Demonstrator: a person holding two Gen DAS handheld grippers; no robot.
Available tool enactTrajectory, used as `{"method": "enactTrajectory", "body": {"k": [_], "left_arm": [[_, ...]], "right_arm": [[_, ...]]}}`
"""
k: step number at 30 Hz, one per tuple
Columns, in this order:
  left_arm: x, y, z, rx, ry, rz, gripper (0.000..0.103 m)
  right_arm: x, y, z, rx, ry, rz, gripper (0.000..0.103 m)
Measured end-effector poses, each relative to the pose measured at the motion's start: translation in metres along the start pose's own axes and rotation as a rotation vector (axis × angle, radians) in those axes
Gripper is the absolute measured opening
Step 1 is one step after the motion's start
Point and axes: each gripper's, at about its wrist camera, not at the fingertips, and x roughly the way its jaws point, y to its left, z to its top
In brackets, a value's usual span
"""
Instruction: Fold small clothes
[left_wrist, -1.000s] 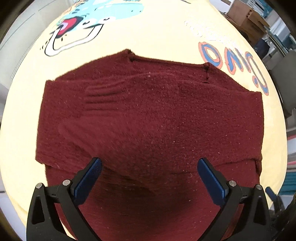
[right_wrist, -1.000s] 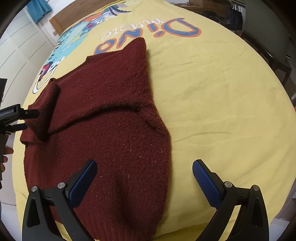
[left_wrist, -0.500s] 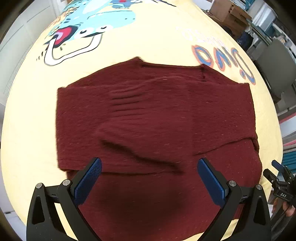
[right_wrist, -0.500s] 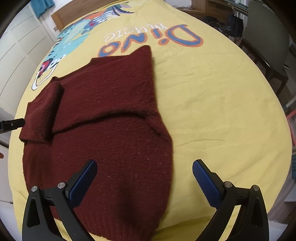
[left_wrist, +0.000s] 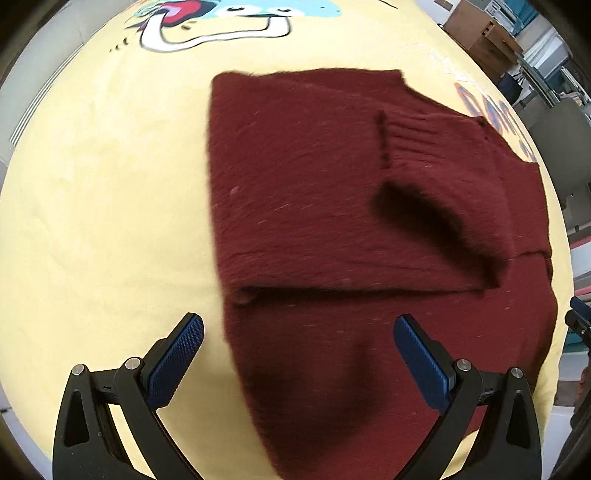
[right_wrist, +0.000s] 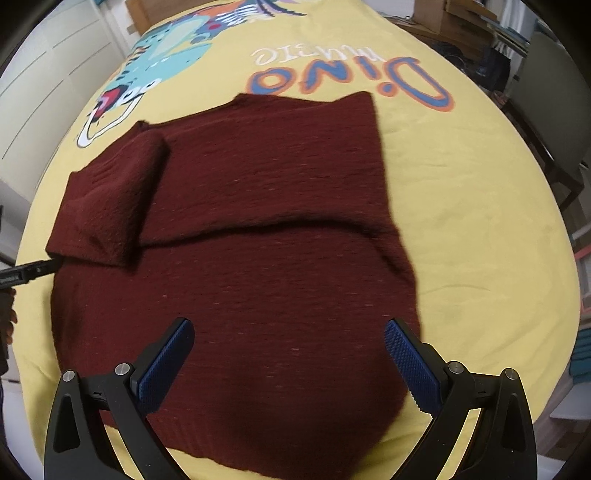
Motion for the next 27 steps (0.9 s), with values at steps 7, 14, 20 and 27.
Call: {"method": "enactTrajectory", "body": {"k": [7, 14, 20, 27], "left_arm": [[0.022, 0.029, 0.006, -0.055, -0.014, -0.017, 0.068], [0.019, 0.03, 0.012, 0.005, -0.058, -0.077, 0.026], [0.028, 0.034, 0.018, -0.026, -0.032, -0.129, 0.014], [0.036, 0.041, 0.025, -0.07, -0.003, -0.149, 0.014]], "right_arm": [[0.009, 0.041, 0.009, -0.066, 0.022, -0.001, 0.103], [0.014, 0.077, 0.023, -0.119, 0.015, -0.026, 0.103], [0.016, 0.122, 0.048, -0.188, -0.016, -0.016, 0.103], [0.034, 0.204, 0.083, -0.364, -0.038, 0.01, 0.103]]}}
